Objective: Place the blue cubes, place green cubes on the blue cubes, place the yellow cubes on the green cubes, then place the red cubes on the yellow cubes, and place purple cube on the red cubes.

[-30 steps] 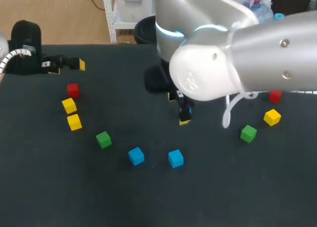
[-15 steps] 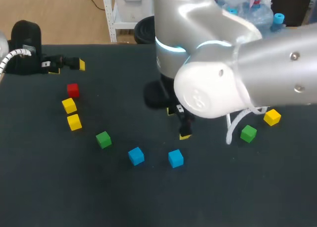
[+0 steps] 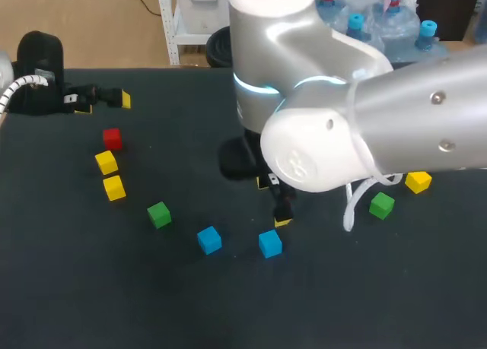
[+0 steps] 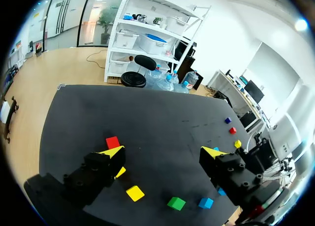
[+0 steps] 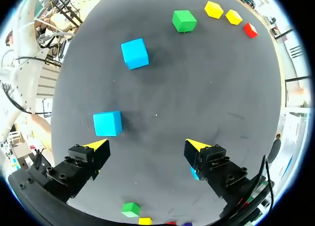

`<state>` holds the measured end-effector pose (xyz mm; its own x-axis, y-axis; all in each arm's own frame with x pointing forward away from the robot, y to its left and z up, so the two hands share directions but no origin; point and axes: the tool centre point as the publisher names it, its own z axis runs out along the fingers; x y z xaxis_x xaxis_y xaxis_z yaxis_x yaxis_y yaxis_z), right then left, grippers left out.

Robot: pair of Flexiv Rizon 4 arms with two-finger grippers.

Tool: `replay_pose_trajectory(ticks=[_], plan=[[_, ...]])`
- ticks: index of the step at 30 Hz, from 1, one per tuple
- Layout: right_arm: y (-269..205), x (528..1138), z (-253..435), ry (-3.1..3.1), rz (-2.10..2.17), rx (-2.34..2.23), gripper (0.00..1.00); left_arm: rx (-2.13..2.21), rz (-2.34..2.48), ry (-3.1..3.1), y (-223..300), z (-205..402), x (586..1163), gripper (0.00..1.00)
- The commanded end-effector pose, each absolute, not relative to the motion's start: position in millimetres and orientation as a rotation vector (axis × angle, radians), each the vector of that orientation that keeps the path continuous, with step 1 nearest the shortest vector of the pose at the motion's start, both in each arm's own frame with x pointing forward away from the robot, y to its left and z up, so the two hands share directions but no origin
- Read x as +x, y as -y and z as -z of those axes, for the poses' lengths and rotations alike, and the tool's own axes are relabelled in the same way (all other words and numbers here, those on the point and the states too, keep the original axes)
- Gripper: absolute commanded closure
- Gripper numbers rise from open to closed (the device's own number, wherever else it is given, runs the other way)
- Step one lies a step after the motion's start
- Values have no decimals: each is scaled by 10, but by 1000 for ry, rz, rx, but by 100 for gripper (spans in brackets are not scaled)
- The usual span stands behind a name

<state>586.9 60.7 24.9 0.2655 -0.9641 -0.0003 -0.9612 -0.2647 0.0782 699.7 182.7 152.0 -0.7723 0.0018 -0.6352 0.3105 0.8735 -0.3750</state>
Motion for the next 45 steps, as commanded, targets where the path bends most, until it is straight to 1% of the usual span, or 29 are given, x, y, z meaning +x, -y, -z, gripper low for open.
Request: replay_pose_trajectory(ticks=[1, 10, 12, 15, 25, 31, 35, 45], plan=[[-581, 5840, -253, 1872, 70, 2454, 0, 230, 632, -2378, -1848, -1505, 6995, 0], [-581, 5840, -253, 1872, 70, 2454, 0, 230, 632, -2378, -1848, -1505, 6995, 0], [-649, 5834, -298, 1836, 55, 2479, 0, 230, 632, -2378, -1848, -1505, 6995, 0], [-702, 5760, -346, 1810, 49, 2498, 0, 230, 632, -2378, -1848, -1505, 6995, 0], [-667, 5372, -445, 1827, 40, 2485, 0, 230, 632, -2378, -1848, -1505, 6995, 0], [-626, 5213, -385, 1829, 22, 2494, 0, 230, 632, -2378, -1848, -1505, 6995, 0], [-663, 5186, -283, 1787, -68, 2563, 0, 230, 632, -2378, -1848, -1505, 6995, 0], [-691, 5248, -109, 1803, 12, 2538, 0, 230, 632, -2378, -1848, -1505, 6995, 0]])
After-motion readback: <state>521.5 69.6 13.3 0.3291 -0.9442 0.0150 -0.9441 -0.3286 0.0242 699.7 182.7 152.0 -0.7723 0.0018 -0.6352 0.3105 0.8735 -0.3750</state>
